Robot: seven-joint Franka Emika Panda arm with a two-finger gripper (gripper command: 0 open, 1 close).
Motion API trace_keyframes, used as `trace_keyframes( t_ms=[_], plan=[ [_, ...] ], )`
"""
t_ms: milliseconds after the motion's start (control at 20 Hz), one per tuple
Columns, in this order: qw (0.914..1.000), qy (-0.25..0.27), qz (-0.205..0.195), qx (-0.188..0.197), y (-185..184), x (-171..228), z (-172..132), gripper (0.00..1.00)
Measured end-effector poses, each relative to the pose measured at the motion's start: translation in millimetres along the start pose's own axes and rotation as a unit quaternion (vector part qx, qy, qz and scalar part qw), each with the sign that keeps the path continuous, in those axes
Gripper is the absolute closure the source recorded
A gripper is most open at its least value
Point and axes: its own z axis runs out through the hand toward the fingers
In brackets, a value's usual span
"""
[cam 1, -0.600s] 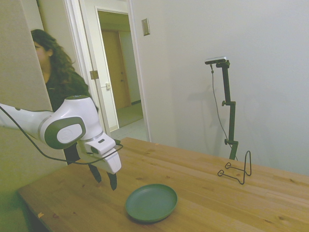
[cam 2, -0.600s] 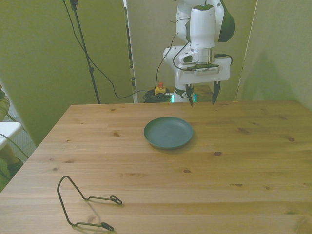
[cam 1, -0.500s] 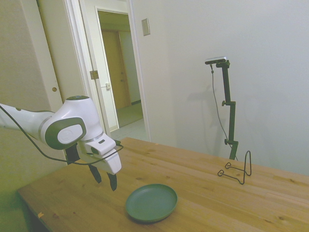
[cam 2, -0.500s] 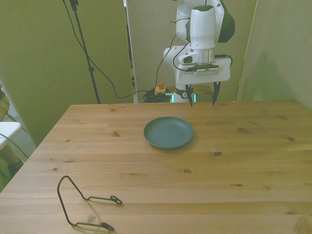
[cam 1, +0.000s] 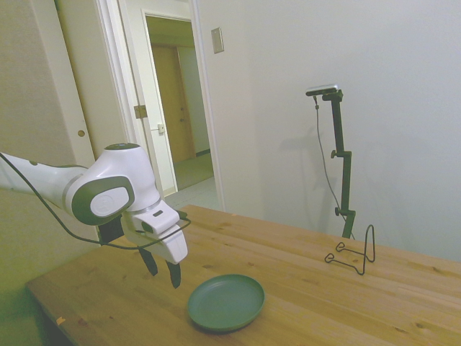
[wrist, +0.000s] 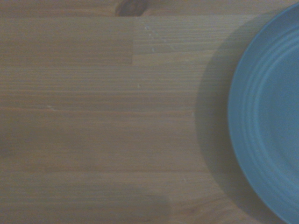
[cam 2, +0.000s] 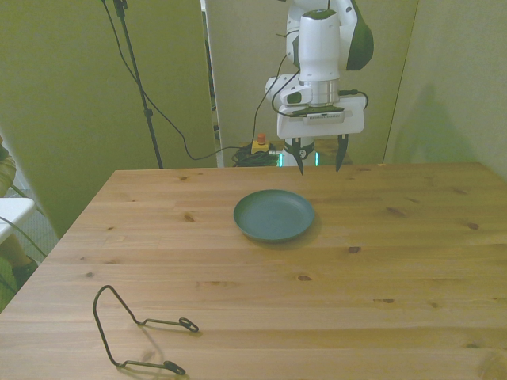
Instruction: Load the plate
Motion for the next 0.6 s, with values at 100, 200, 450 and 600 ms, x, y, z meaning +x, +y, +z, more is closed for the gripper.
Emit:
trace_keyframes(
  t_ms=[100,200,450,600],
  plan=[
    [1.0000,0.004,0.006,-0.001,5.2,7.5,-1.8,0.00],
    [0.9999,0.008,0.012,-0.004,12.7,16.5,-1.8,0.00],
    [0.9994,0.013,0.031,-0.011,36.4,42.9,2.5,0.00],
    [0.9990,0.015,0.038,-0.018,47.7,53.2,6.7,0.00]
  ],
)
